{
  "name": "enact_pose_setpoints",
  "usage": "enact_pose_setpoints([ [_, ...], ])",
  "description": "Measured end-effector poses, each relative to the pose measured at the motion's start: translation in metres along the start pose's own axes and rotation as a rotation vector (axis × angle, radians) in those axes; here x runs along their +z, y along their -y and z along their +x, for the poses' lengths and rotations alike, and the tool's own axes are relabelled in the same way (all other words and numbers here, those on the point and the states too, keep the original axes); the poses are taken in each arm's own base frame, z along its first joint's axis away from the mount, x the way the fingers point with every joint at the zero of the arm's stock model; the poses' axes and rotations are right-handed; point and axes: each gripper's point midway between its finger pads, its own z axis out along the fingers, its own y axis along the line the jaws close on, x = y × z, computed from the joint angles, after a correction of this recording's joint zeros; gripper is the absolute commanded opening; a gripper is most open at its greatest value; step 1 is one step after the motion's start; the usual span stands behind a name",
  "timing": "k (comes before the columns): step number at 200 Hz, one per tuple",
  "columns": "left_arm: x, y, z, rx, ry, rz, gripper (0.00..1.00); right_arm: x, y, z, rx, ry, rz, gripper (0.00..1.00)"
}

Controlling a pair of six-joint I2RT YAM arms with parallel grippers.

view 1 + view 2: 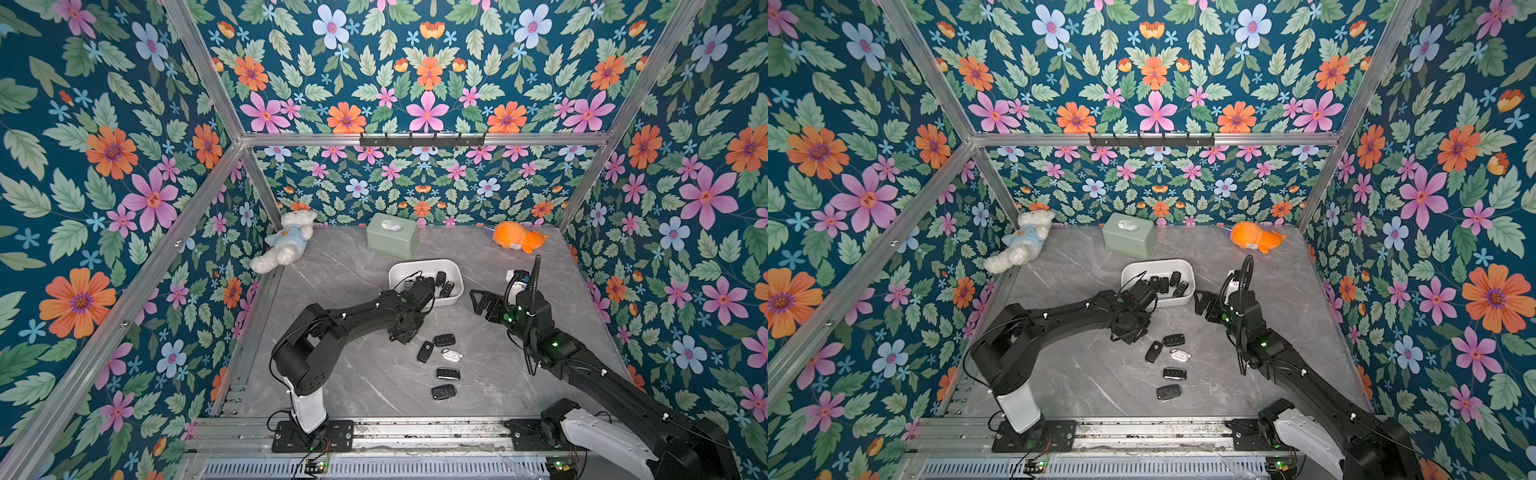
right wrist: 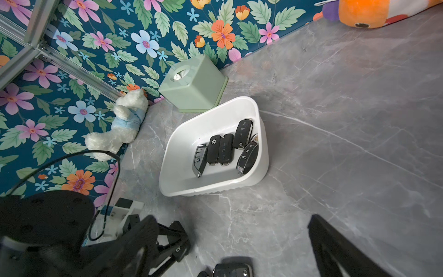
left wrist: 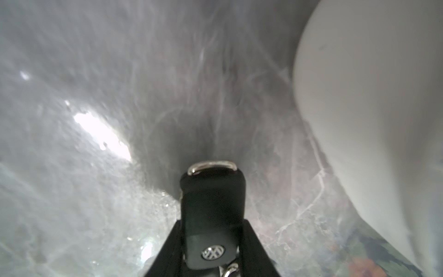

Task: Place the car key into the storage box
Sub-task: Pick up the car key from the center of the board, then place the car key in the storage box.

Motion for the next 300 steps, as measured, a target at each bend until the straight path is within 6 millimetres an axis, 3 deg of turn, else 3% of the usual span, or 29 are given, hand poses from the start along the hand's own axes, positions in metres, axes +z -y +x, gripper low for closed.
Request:
enact_pose_setpoints([
  [64, -0.03, -0.013, -0.067, 0.018, 0.118, 0.025, 0.23, 0.012, -0.01, -0.004, 0.043, -0.01, -0.028, 0.99],
  [139, -0.076, 0.037, -0.12, 0.25, 0.227, 0.164, 0.23, 0.031, -0.016, -0.004, 0.089, -0.023, -0.047, 0.99],
  [173, -0.087, 0.07, -0.123, 0.387, 0.241, 0.218, 0.23, 0.036, -0.014, -0.002, 0.118, -0.021, -0.052, 0.99],
  [205, -0.085, 0.093, -0.119, 0.49, 0.223, 0.254, 0.23, 0.039, -0.013, -0.001, 0.146, -0.014, -0.052, 0.99],
  [300, -0.029, 0.122, -0.077, 0.674, 0.045, 0.266, 0.24, 0.038, -0.011, -0.002, 0.177, 0.009, -0.059, 0.99],
])
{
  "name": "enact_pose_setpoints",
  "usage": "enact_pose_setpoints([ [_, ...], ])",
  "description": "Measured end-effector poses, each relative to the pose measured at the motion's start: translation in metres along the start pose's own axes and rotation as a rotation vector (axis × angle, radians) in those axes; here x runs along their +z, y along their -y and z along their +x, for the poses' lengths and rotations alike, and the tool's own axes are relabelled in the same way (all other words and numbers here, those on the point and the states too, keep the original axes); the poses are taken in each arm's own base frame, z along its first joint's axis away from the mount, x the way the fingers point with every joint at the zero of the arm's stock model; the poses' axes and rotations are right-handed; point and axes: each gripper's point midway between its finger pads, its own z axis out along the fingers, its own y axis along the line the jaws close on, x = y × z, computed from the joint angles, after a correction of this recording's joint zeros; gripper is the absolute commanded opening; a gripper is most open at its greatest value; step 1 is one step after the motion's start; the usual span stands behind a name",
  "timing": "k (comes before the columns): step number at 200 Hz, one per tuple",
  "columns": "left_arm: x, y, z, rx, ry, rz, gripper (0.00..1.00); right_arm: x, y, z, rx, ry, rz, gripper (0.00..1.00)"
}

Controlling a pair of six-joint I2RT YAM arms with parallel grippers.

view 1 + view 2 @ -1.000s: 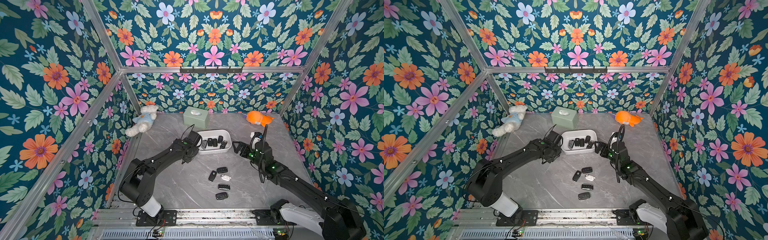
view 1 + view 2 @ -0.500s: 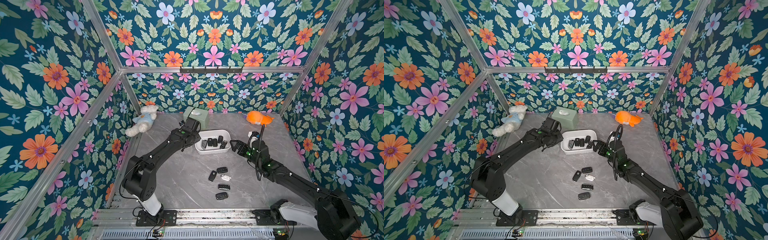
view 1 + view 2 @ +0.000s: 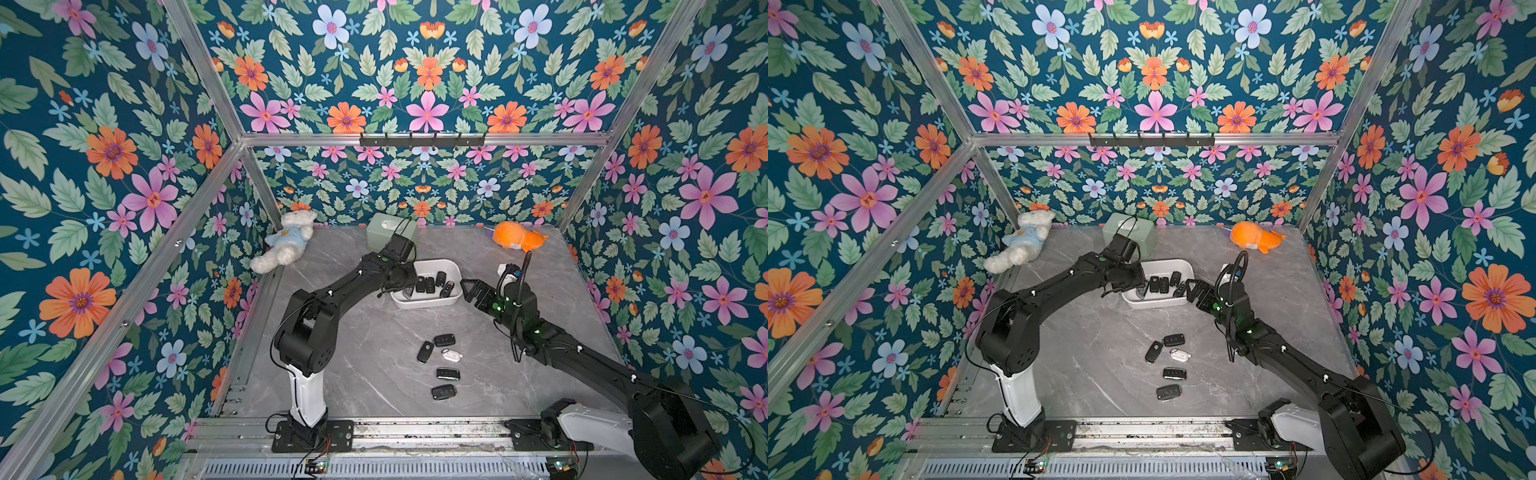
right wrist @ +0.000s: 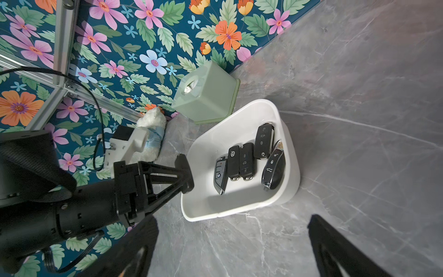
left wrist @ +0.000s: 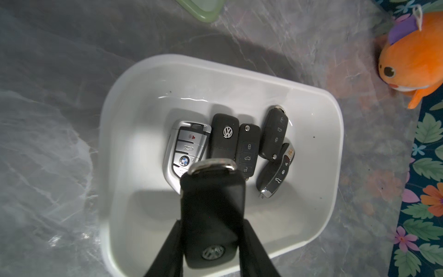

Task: Place the car key into the storage box
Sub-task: Place the car key in the storage box.

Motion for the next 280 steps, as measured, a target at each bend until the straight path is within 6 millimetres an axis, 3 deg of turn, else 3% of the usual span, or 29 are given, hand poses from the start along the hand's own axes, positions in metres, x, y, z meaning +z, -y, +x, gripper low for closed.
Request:
enact_pose_setpoints([
  [96, 0.045, -0.017, 0.012, 0.038, -0.093, -0.09, 0.26, -0.015, 0.005, -0.004, -0.001, 0.046, 0.003, 0.99],
  [169, 0.059, -0.027, 0.02, 0.033, -0.13, -0.129, 0.35, -0.023, 0.012, -0.001, -0.011, 0.057, 0.016, 0.99],
  [235, 0.055, -0.018, 0.011, 0.032, -0.113, -0.113, 0.55, -0.032, 0.006, -0.007, -0.012, 0.075, 0.0, 0.99],
  [280, 0.03, -0.001, -0.005, 0.043, -0.056, -0.063, 0.59, -0.034, -0.005, 0.0, -0.015, 0.014, -0.037, 0.99],
])
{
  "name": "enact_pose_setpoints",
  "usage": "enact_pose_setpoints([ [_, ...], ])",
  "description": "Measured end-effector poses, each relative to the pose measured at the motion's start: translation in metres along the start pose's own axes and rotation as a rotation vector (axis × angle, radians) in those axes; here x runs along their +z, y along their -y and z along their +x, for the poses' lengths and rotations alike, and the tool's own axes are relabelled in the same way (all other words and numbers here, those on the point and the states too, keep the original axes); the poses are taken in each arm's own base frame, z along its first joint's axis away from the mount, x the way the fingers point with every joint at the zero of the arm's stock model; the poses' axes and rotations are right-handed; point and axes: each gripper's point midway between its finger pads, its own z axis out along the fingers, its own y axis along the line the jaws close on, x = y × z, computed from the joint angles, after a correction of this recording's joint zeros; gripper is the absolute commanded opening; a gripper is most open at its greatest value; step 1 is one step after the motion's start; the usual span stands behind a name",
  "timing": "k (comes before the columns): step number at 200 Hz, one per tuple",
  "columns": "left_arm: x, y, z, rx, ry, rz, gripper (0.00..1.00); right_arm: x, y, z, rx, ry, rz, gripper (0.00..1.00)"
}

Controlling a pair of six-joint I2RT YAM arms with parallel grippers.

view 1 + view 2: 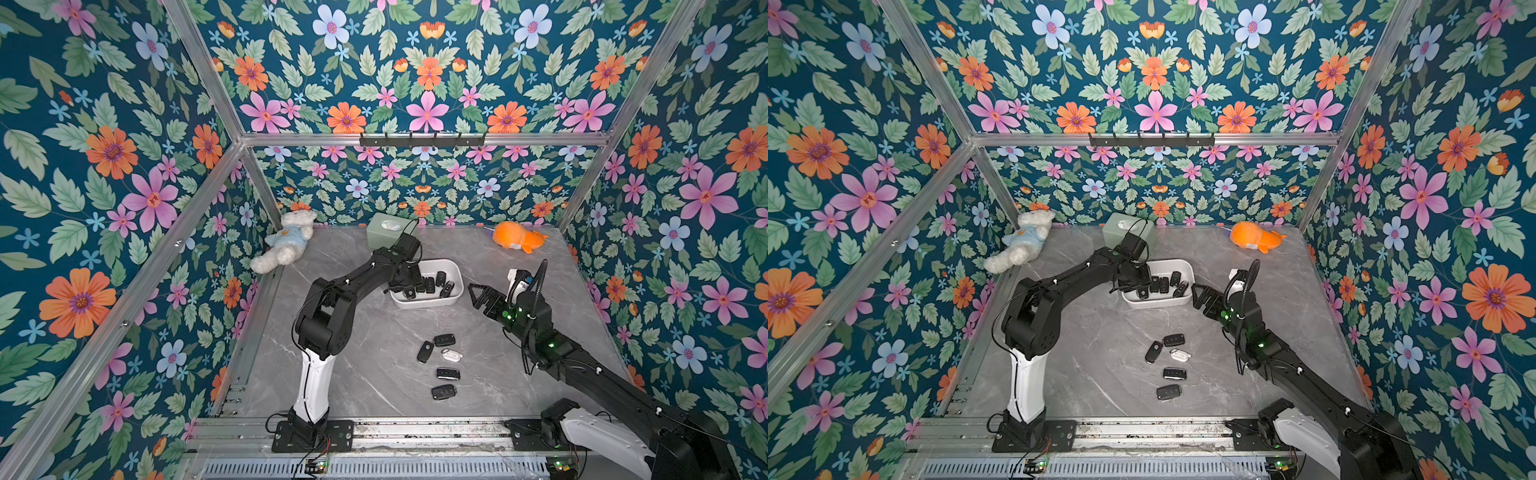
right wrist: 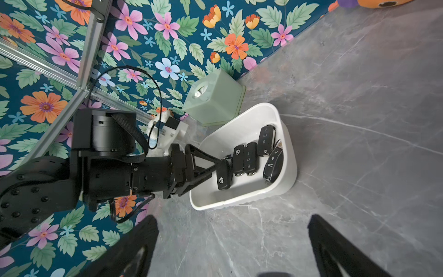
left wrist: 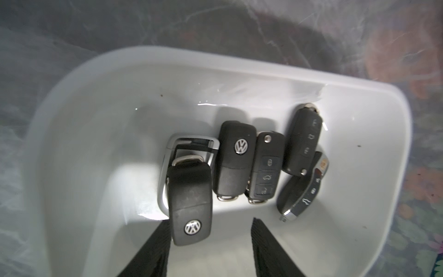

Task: Place the car key into the storage box
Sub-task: Place the car key in the storage box.

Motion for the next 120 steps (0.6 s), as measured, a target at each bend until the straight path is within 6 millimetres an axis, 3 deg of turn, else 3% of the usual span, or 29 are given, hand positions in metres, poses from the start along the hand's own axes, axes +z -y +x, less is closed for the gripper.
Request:
enact_pose_setpoints([
  [32, -0.03, 0.01, -0.011, 0.016, 0.081, 0.061, 0.63, 0.0, 0.006, 0.013, 0.017, -0.059, 0.014, 0.99],
  [59, -0.052, 0.01, -0.006, 0.021, 0.14, 0.126, 0.68, 0.004, 0.016, 0.031, 0.057, -0.13, 0.046, 0.98],
  [120, -0.095, 0.0, 0.016, 0.019, 0.258, 0.275, 0.99, 0.015, 0.015, 0.097, 0.136, -0.327, 0.102, 0.89],
])
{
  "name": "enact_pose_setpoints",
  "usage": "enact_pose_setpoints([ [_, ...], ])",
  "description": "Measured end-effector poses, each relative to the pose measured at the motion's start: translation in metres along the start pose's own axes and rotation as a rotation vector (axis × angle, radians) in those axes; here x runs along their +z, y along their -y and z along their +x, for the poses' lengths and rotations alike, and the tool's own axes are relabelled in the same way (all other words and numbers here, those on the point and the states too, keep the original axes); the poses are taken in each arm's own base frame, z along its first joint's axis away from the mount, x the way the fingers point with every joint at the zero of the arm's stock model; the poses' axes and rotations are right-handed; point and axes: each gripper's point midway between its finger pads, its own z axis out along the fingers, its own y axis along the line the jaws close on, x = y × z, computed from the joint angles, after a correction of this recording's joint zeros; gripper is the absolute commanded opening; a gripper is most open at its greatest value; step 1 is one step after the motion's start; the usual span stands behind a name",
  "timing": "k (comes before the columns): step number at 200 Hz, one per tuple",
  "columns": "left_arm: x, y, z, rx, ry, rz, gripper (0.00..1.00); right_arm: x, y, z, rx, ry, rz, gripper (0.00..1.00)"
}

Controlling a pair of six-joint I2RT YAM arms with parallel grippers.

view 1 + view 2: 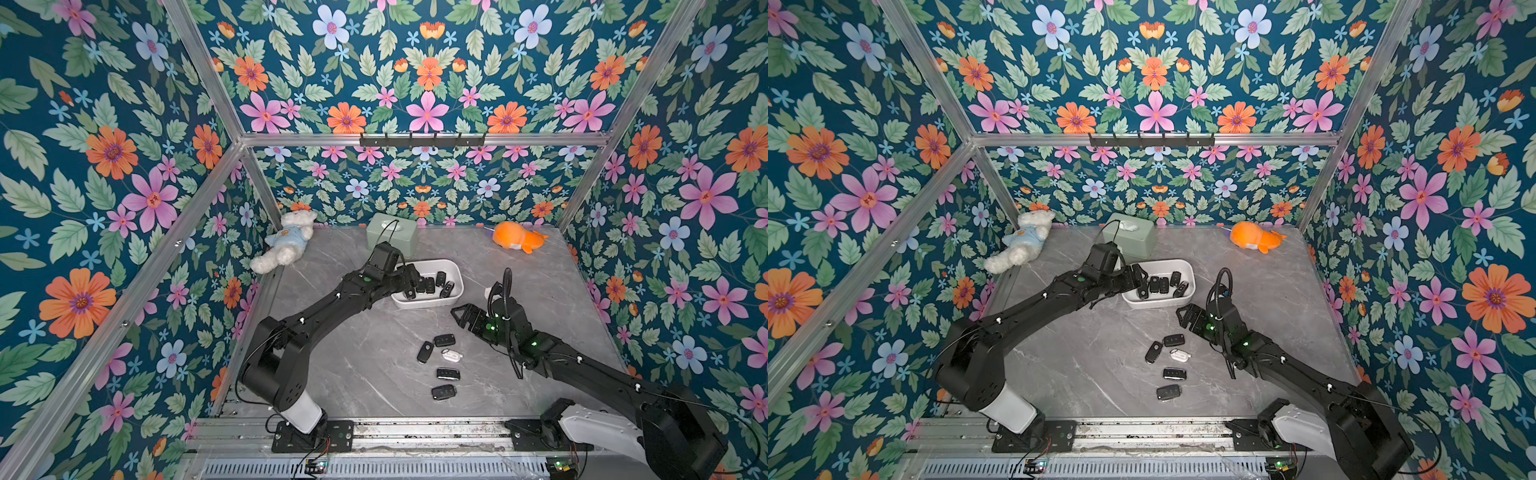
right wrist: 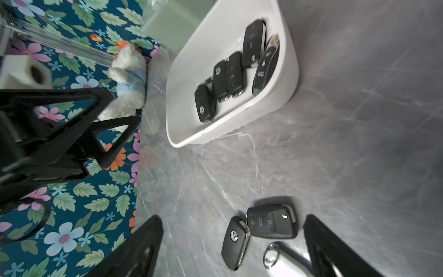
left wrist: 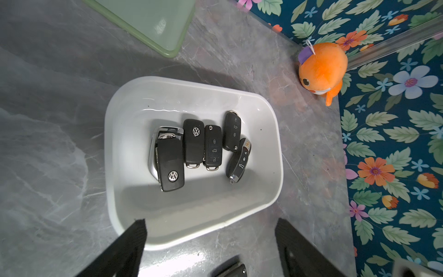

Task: Place the car key into the storage box
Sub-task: Place the car key in the storage box, then pick up the car key from the center of the board.

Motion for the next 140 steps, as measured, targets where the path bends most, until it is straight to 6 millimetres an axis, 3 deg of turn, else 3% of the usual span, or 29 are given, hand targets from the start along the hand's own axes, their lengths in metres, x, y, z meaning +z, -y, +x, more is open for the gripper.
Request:
enact_pose_setpoints([
  [48, -0.027, -0.014, 0.016, -0.017, 0.052, 0.062, 1.0, 0.009, 0.007, 0.021, 0.083, -0.052, 0.07, 0.86],
  [116, -0.048, -0.047, 0.05, -0.046, 0.075, 0.056, 1.0, 0.026, 0.029, 0.044, 0.182, -0.122, 0.194, 0.79],
  [140, -0.054, -0.059, 0.055, -0.055, 0.099, 0.03, 1.0, 0.035, 0.029, 0.05, 0.195, -0.156, 0.214, 0.78],
])
